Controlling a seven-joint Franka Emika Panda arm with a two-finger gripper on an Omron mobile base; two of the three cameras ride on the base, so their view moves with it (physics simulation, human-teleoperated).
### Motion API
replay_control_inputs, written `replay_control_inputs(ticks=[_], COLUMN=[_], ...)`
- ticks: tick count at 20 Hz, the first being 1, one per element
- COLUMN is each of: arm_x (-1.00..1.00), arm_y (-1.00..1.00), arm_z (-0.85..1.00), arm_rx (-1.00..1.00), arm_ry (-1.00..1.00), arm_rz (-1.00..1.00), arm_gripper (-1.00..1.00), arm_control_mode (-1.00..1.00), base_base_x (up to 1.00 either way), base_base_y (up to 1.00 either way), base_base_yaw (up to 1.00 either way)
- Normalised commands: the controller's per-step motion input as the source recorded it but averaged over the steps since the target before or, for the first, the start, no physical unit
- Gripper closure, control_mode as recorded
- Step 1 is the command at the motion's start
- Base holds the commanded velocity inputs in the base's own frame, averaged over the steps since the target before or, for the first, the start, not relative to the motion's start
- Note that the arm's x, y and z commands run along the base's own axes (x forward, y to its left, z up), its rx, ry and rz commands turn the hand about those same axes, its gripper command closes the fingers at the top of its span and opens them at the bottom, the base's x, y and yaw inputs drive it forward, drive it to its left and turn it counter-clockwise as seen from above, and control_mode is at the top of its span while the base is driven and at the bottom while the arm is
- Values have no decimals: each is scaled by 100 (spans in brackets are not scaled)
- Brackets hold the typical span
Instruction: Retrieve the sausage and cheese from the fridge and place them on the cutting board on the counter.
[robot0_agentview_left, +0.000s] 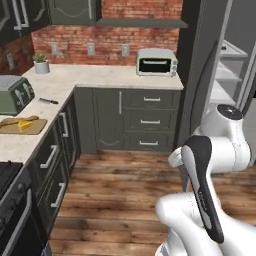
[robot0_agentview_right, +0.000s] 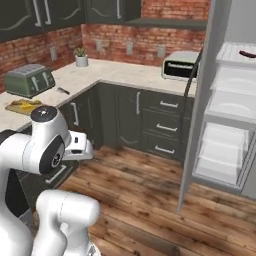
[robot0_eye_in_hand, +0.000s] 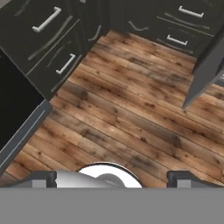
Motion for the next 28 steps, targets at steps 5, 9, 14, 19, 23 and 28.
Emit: replay_control_inputs(ticks=[5, 9, 14, 19, 23, 28], arm_x=[0, 0, 0, 0, 0, 0], arm_y=[0, 0, 0, 0, 0, 0], arm_z=[0, 0, 0, 0, 0, 0], arm_rx=[0, 0, 0, 0, 0, 0], arm_ry=[0, 0, 0, 0, 0, 0], arm_rz=[0, 0, 0, 0, 0, 0], arm_gripper=[-100, -100, -100, -100, -100, -100], arm_control_mode=[100, 100, 100, 100, 100, 100], base_base_x=[-21, 9, 66, 98, 78, 69], base_base_y=[-100, -100, -100, -100, -95, -48], base_base_yaw=[-3, -11, -18, -16, -16, -10])
